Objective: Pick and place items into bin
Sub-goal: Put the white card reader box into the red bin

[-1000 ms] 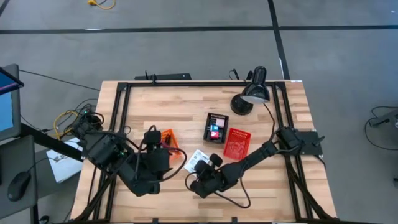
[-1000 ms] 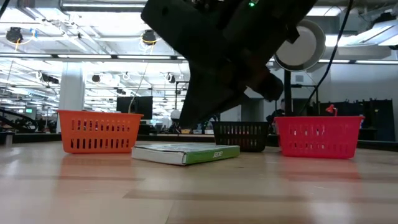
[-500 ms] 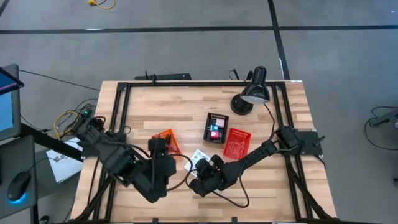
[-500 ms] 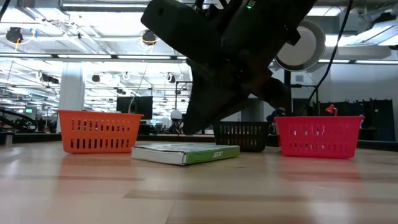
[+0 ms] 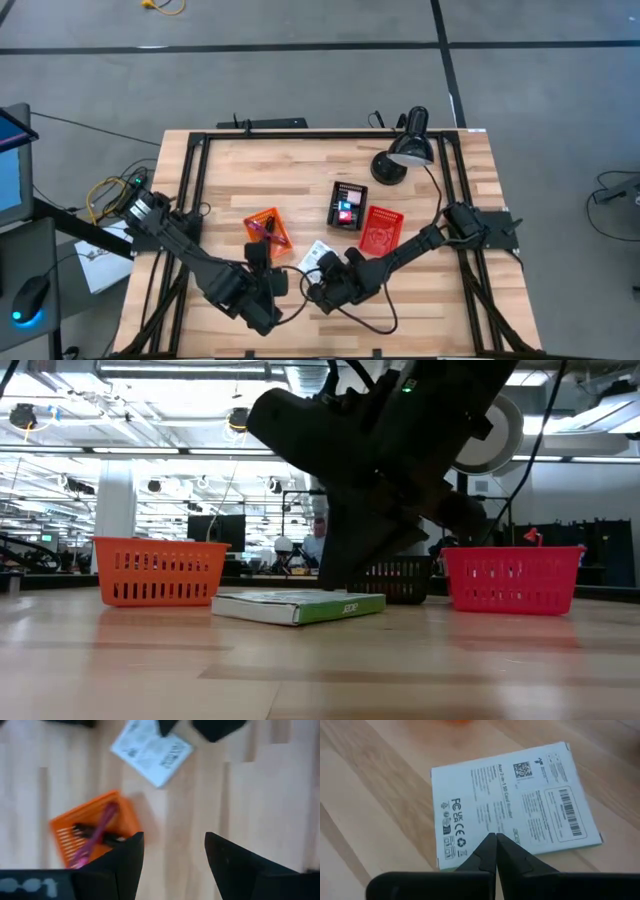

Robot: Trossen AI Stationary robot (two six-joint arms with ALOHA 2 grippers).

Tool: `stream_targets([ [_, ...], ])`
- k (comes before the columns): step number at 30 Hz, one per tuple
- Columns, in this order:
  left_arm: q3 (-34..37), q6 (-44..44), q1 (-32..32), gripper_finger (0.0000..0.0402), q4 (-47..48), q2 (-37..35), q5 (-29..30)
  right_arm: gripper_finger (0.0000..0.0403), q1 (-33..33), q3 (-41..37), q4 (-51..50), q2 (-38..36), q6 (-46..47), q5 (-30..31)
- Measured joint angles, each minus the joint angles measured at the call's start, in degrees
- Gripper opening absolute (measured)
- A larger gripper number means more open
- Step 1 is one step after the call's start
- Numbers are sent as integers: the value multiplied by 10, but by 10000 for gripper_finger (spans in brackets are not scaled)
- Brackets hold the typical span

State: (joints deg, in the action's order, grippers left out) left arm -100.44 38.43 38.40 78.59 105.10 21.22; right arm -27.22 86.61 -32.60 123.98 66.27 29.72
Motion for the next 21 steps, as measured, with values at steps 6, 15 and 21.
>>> stream_targets([
  [6,74,-55,18,201,-111,0,-42,0,-1,1,11,18,-12,7],
  [15,162,-48,69,201,-272,0,1,0,-5,3,79,45,-3,24],
  [21,206,32,92,201,-320,0,54,0,-5,0,169,48,-16,10],
])
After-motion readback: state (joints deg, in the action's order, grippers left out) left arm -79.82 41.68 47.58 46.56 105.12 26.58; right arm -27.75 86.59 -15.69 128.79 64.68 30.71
